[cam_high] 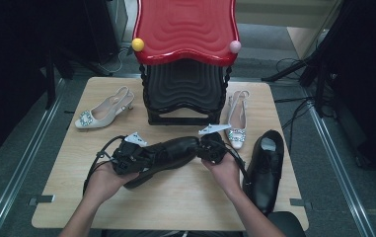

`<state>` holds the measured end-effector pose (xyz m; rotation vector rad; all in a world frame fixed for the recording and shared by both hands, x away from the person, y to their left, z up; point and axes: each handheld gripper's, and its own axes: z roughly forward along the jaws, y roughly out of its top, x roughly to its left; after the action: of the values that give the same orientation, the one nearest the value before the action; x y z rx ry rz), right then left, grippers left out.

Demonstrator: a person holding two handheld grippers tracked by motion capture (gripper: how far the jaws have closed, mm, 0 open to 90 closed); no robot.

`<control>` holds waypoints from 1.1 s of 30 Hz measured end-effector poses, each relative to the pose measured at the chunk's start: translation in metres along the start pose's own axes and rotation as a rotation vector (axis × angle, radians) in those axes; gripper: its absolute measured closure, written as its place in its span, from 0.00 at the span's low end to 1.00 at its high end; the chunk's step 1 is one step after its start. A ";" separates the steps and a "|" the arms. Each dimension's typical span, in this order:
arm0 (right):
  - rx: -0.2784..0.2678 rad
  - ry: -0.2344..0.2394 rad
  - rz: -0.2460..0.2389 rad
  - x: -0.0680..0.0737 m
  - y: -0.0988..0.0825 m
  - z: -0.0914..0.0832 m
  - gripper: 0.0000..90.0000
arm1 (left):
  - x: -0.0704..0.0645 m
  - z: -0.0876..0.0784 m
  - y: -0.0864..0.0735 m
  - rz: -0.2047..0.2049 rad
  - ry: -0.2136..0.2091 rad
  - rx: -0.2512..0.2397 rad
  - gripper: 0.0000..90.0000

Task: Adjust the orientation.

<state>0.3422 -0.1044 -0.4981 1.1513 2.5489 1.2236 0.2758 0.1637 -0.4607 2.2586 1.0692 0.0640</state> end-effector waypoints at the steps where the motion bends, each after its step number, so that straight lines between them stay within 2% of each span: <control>1: -0.001 -0.001 -0.002 0.000 0.000 0.000 1.00 | 0.001 -0.002 0.000 -0.001 -0.002 0.004 1.00; 4: 0.000 -0.002 -0.003 0.000 0.001 0.001 1.00 | 0.005 -0.016 0.000 -0.015 0.000 -0.008 0.98; 5: 0.001 -0.001 -0.001 0.000 0.001 0.000 1.00 | 0.005 -0.016 0.000 -0.015 0.000 -0.008 0.98; 7: 0.000 -0.004 -0.005 0.001 0.001 0.000 1.00 | 0.008 -0.035 -0.001 -0.025 0.008 -0.035 0.99; 11: 0.001 0.007 -0.019 0.007 0.002 -0.003 1.00 | 0.016 -0.058 -0.003 -0.020 0.045 -0.067 0.99; 13: -0.003 0.015 -0.029 0.012 0.002 -0.005 1.00 | 0.020 -0.062 -0.004 -0.022 0.054 -0.071 1.00; 14: -0.005 0.016 -0.038 0.015 0.002 -0.006 1.00 | 0.029 -0.068 -0.007 -0.032 0.058 -0.085 1.00; 15: -0.006 0.019 -0.045 0.018 0.002 -0.008 1.00 | 0.029 -0.068 -0.007 -0.032 0.058 -0.085 1.00; 16: -0.009 0.021 -0.051 0.020 0.001 -0.009 1.00 | 0.037 -0.070 -0.008 -0.031 0.062 -0.103 1.00; 21: -0.021 0.046 -0.057 0.030 -0.004 -0.014 1.00 | 0.060 -0.060 -0.011 -0.049 0.047 -0.113 1.00; 26: -0.001 0.065 -0.069 0.043 -0.011 -0.010 1.00 | 0.079 -0.042 -0.014 -0.071 0.022 -0.106 1.00; 33: 0.030 0.109 -0.077 0.060 -0.021 0.002 1.00 | 0.088 -0.024 -0.014 -0.066 -0.006 -0.089 1.00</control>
<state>0.2875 -0.0714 -0.5003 1.0078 2.6721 1.2682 0.3181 0.2447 -0.4683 2.1413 1.1145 0.0760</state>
